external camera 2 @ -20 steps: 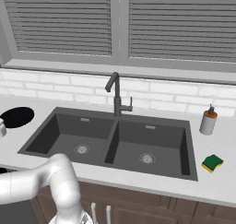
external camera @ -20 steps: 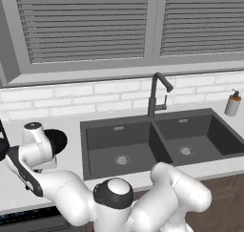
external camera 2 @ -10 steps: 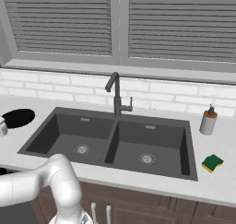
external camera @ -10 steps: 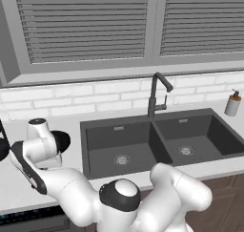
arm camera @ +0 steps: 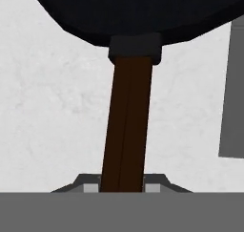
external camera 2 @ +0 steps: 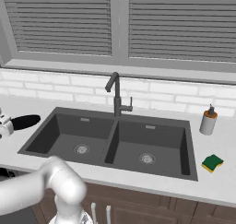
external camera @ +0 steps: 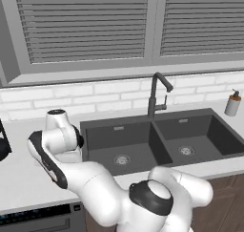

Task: Pick the pan and sponge and place them into the sink. Then turn on the water.

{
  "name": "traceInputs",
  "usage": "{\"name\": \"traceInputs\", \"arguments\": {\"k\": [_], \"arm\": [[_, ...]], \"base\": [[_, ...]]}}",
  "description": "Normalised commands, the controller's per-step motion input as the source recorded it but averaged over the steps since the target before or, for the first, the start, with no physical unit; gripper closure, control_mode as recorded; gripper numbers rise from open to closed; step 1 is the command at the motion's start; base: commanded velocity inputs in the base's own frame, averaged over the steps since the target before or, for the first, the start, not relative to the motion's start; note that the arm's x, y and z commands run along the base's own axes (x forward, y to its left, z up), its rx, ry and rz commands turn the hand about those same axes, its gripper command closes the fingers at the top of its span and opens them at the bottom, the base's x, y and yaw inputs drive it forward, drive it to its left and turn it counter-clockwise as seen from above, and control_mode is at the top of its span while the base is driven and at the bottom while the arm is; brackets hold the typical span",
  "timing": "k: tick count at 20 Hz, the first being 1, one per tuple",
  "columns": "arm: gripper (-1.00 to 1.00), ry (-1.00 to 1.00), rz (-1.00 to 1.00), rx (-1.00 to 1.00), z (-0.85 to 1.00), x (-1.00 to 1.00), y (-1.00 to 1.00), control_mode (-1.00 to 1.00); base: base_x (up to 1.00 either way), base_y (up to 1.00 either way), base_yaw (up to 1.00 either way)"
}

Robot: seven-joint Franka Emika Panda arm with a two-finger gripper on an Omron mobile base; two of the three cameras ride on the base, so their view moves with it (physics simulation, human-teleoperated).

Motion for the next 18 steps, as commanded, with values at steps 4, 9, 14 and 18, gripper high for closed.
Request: {"name": "traceInputs", "arguments": {"k": [4,9,14,18], "arm": [[1.0,0.0,-0.03,0.0,0.23,0.0,-1.0,-1.0],[1.0,0.0,-0.02,0.0,0.3,0.03,-0.98,-1.0],[1.0,0.0,-0.03,0.0,0.1,0.21,-0.92,-1.0],[1.0,0.0,-0.02,0.0,0.0,0.3,-0.95,-1.0]], "base": [[0.0,0.0,0.0],[0.0,0.0,0.0],[0.0,0.0,0.0],[0.0,0.0,0.0]]}}
